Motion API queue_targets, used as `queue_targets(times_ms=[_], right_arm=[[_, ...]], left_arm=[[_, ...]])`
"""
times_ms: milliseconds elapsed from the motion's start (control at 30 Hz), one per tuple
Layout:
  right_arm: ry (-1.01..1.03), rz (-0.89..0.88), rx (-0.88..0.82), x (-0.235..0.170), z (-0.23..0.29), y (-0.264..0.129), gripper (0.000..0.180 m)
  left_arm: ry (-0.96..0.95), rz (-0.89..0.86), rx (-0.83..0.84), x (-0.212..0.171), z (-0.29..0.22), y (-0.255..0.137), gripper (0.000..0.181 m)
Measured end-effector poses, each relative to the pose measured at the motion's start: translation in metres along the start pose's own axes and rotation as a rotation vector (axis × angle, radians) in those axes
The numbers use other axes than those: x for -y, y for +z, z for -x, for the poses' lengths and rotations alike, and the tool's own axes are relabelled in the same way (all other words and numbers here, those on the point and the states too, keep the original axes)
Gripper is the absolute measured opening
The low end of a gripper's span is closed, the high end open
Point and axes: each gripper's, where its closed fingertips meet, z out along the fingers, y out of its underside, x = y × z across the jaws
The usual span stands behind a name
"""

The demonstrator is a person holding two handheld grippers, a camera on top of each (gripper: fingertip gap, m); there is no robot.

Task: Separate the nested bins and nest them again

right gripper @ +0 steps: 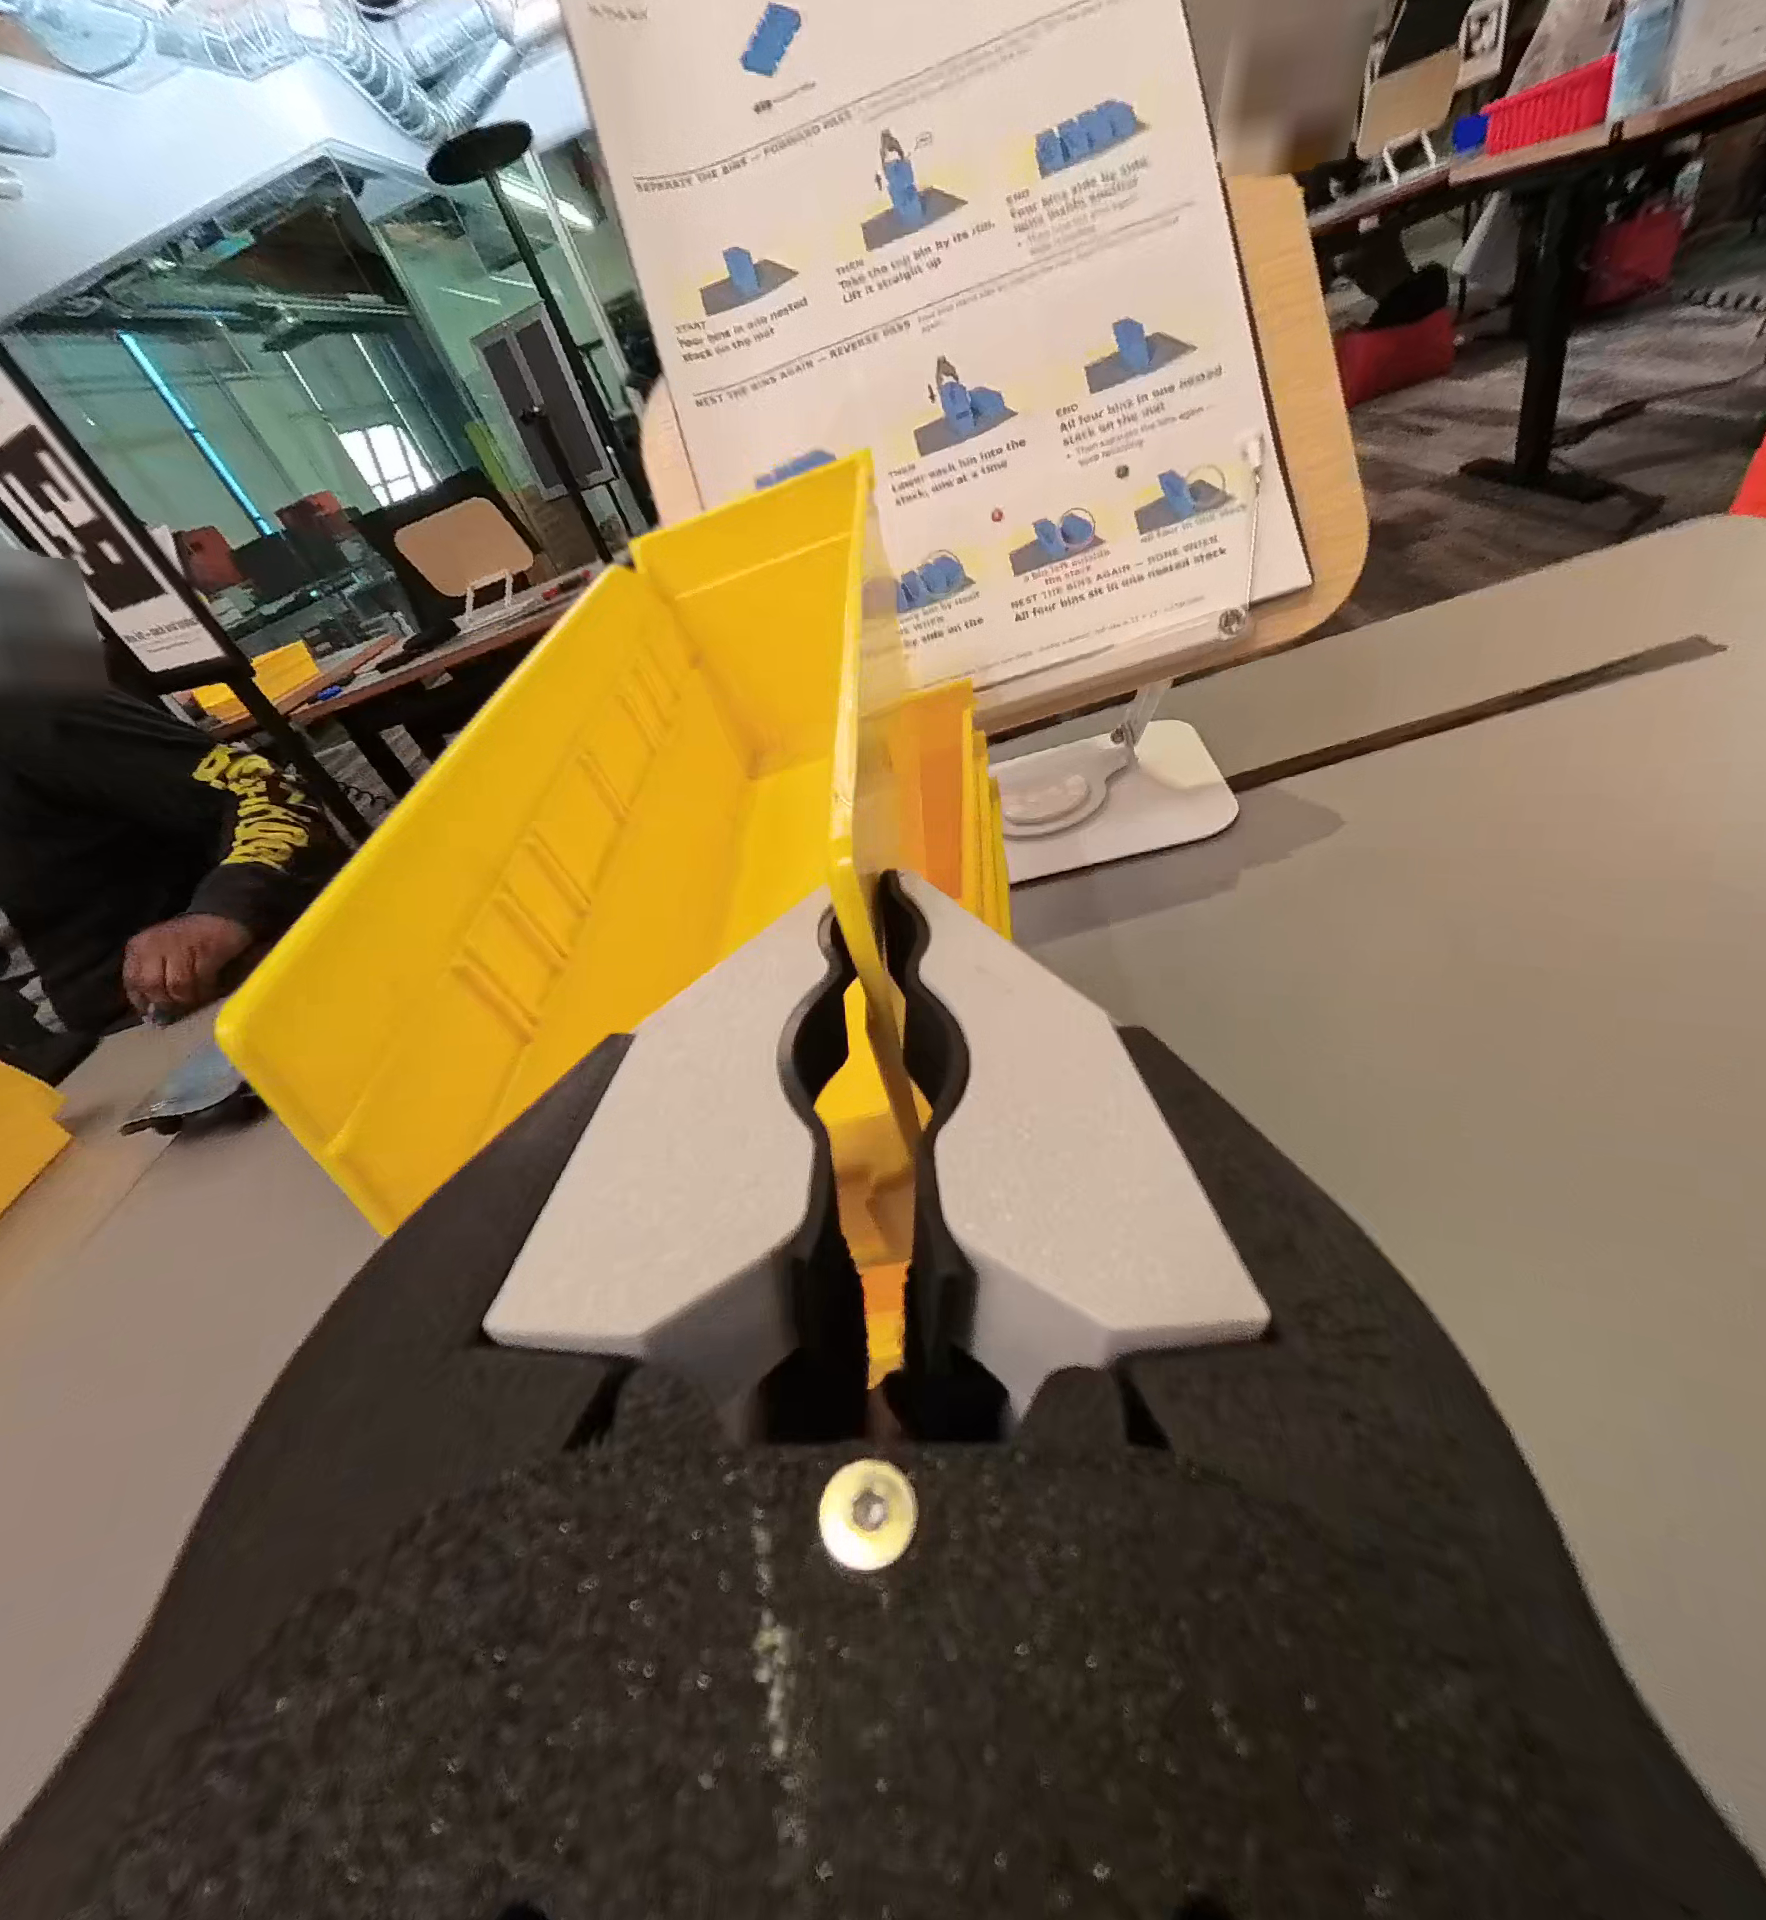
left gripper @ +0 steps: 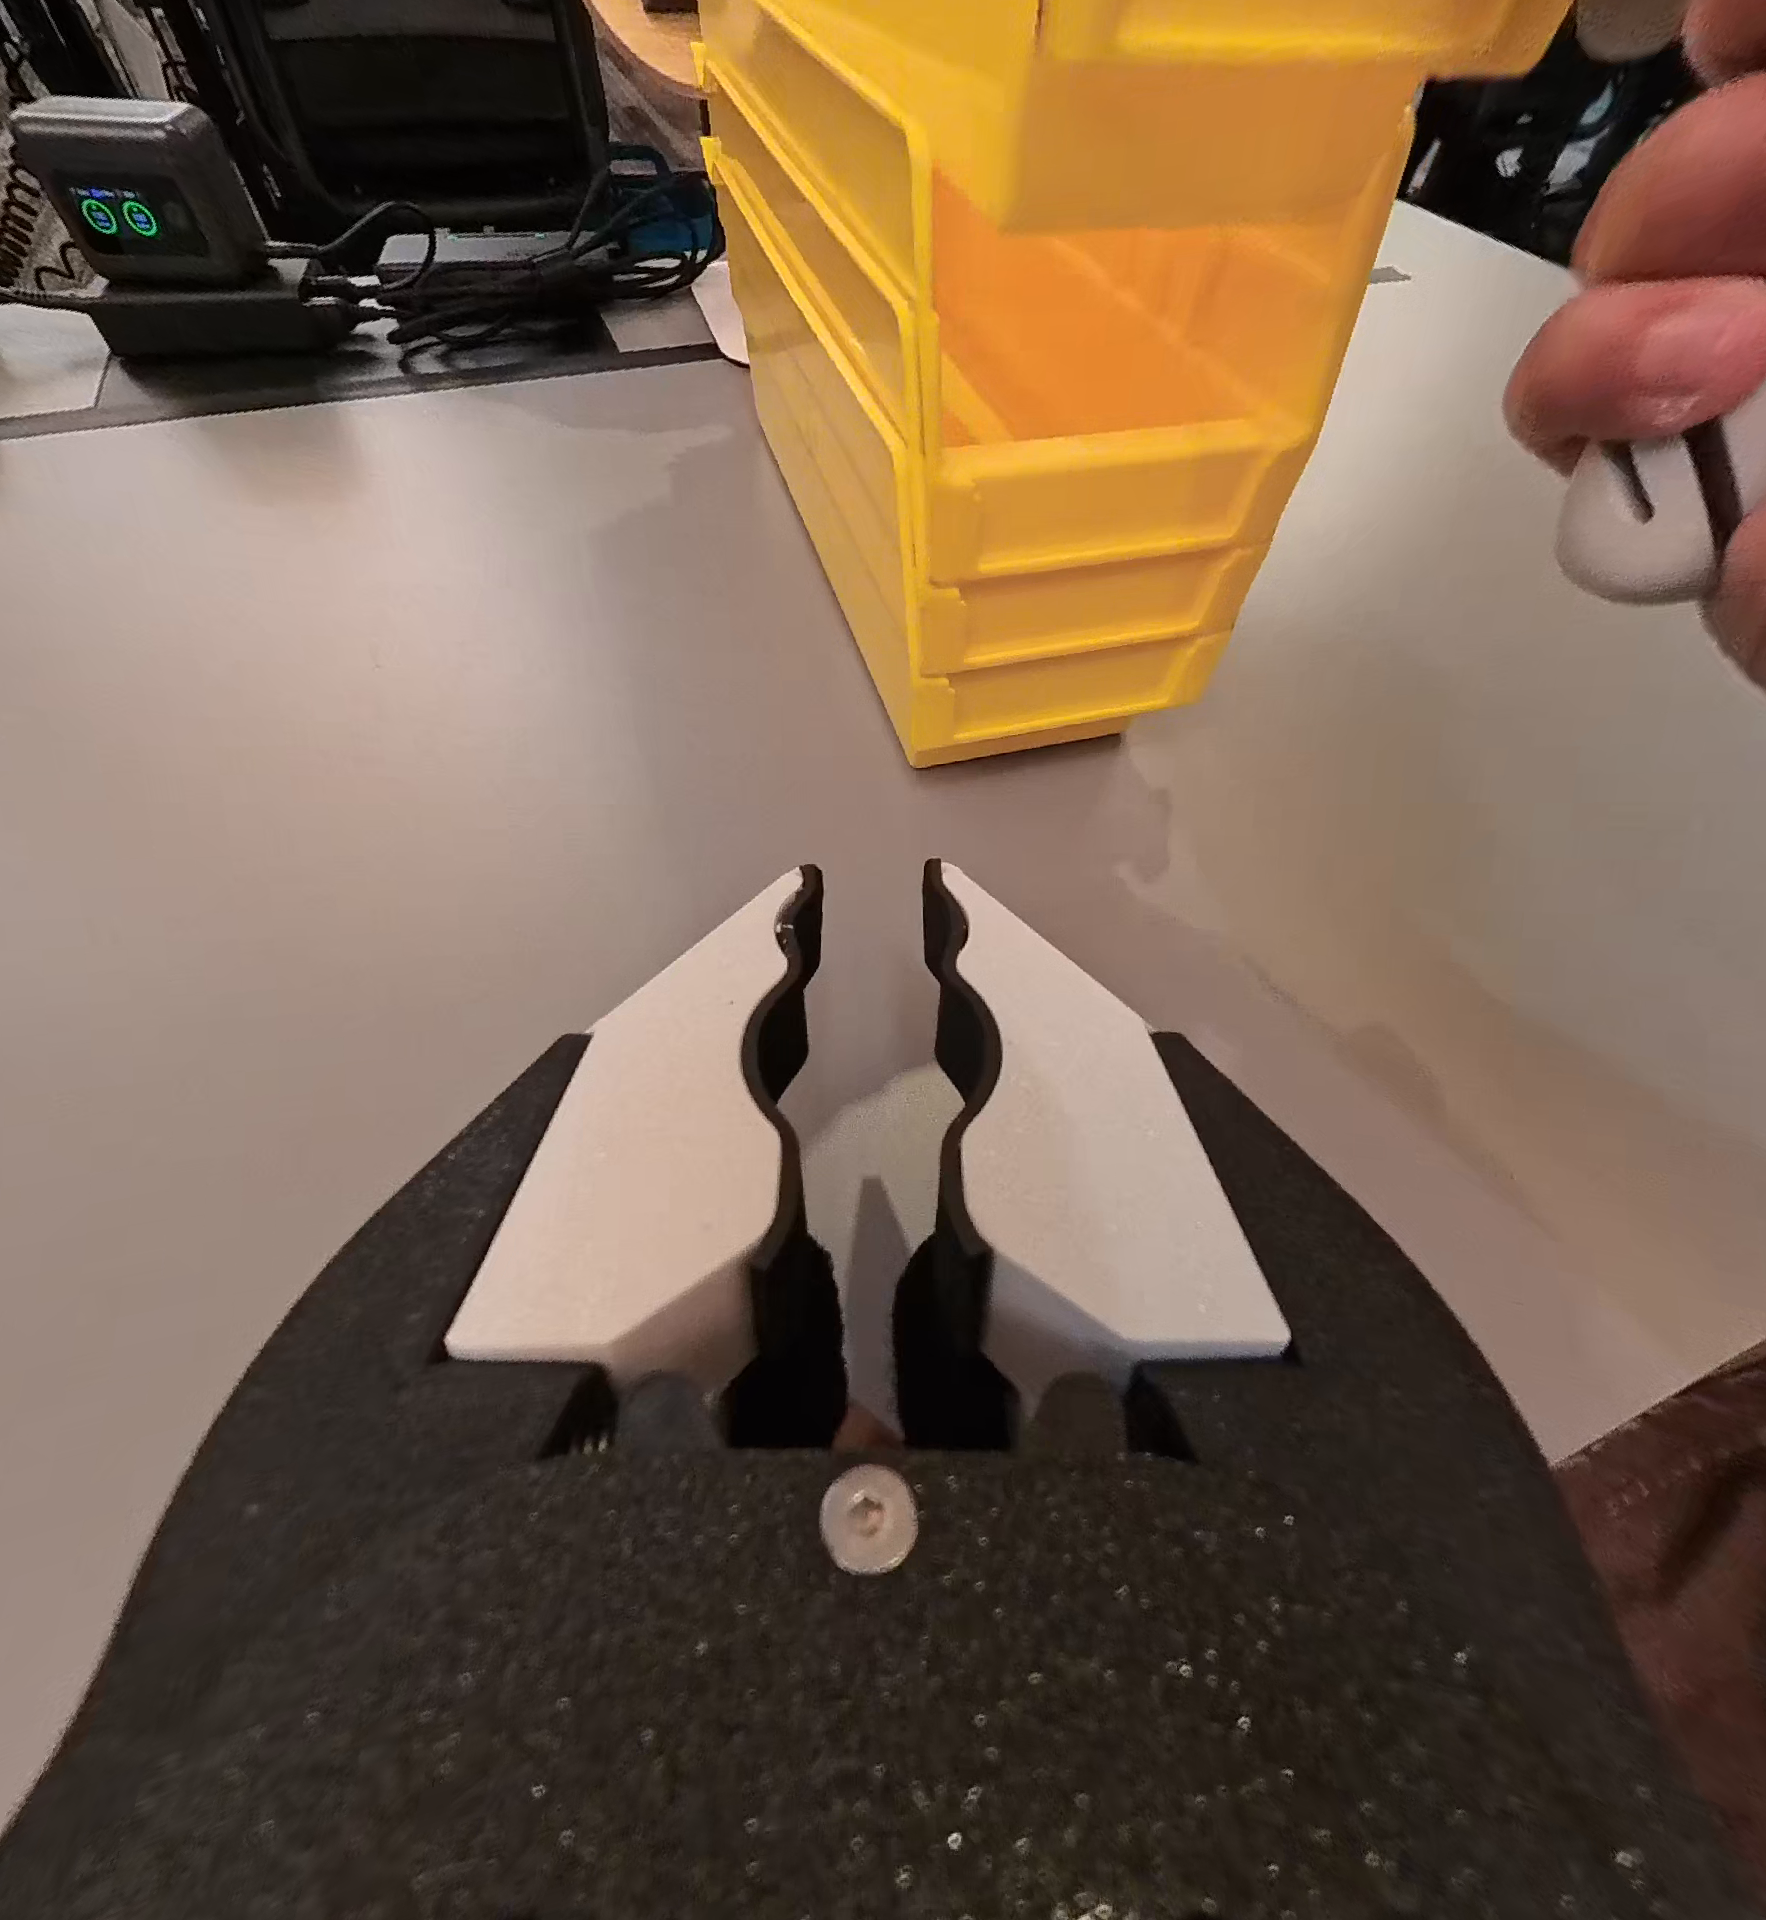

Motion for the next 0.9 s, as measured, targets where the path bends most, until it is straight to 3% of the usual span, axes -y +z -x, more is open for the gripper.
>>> queue_targets(times_ms=[367,700,800,900], right_arm=[[-0.042,0.057,-0.067,-0.048,-0.023,0.026,0.002],[-0.072,0.086,-0.023,-0.048,-0.021,0.025,0.003],[-0.068,0.126,0.083,-0.045,-0.014,0.015,0.029],[-0.097,0.141,0.24,-0.029,-0.013,-0.011,0.037]], left_arm=[[0.008,0.004,0.001,-0.001,-0.001,0.0,0.017],[0.003,0.012,-0.011,-0.002,-0.003,0.001,0.017],[0.007,0.01,-0.01,-0.002,-0.003,0.001,0.017],[0.002,0.008,-0.008,-0.002,-0.001,0.0,0.017]])
